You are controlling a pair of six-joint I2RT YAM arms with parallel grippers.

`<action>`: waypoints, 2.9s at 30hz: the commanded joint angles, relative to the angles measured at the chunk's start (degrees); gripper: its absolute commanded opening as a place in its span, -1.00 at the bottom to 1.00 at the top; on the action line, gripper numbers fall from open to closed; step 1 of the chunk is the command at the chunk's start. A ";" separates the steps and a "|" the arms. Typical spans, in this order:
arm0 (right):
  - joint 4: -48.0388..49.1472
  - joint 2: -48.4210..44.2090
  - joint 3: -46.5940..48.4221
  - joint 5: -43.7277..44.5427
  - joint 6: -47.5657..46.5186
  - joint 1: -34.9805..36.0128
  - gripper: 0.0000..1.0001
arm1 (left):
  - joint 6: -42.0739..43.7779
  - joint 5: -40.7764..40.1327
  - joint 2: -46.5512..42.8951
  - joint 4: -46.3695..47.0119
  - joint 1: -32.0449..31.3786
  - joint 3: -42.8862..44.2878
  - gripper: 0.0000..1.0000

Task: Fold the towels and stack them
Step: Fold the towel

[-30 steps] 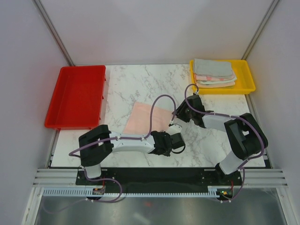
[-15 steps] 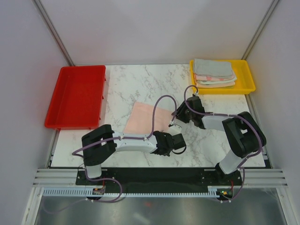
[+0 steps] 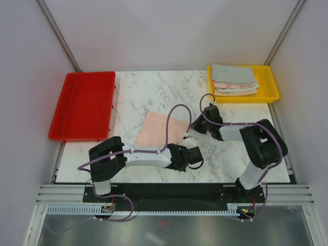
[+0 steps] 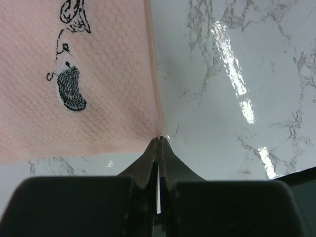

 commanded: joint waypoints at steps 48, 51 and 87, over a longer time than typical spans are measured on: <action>-34.70 20.42 37.18 -38.29 -52.08 -12.64 0.11 | 50.64 46.92 12.73 3.47 59.22 25.58 0.04; -36.28 20.86 37.27 -36.03 -52.71 -12.72 0.11 | 51.87 46.93 15.54 3.30 60.02 26.99 0.03; -39.28 26.04 43.60 -37.24 -56.66 -15.97 -1.00 | 54.25 55.72 27.15 -1.45 62.65 37.02 -0.04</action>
